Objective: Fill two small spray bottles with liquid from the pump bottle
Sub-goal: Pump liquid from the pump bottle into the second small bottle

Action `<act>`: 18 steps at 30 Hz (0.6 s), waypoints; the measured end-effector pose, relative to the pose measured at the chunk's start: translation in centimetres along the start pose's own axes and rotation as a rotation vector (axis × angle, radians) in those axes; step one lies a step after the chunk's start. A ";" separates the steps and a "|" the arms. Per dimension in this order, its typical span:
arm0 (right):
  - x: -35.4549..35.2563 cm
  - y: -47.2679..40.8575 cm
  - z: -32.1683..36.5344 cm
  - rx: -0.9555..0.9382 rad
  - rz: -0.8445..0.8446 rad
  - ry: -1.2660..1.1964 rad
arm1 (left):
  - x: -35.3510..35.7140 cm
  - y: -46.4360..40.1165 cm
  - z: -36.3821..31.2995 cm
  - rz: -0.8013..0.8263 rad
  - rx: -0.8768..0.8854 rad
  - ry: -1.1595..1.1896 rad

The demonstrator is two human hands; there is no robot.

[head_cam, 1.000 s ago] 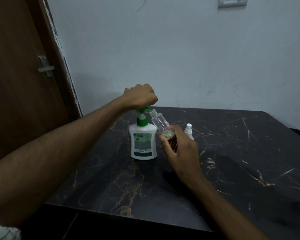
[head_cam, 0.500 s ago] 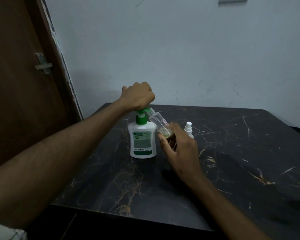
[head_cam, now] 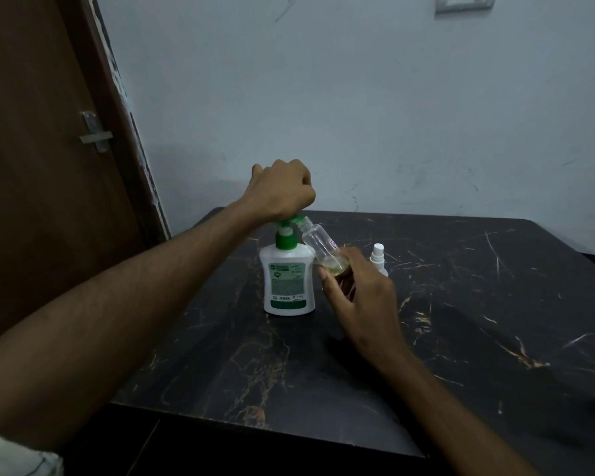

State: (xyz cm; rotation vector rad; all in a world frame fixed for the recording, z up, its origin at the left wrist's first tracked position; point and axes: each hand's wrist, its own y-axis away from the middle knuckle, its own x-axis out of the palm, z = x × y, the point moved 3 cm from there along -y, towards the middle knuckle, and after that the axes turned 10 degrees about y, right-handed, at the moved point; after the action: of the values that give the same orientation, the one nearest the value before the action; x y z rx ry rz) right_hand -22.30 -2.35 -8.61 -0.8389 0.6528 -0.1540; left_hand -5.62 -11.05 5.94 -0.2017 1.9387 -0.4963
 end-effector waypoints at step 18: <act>0.1 0.1 -0.1 -0.005 0.006 0.015 | 0.1 0.9 -0.9 0.012 0.081 0.012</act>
State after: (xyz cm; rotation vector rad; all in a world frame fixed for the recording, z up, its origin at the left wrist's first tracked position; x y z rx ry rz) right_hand -22.31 -2.35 -8.79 -0.8410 0.6695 -0.1537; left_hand -6.41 -10.08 5.78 -0.1358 1.9263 -0.5677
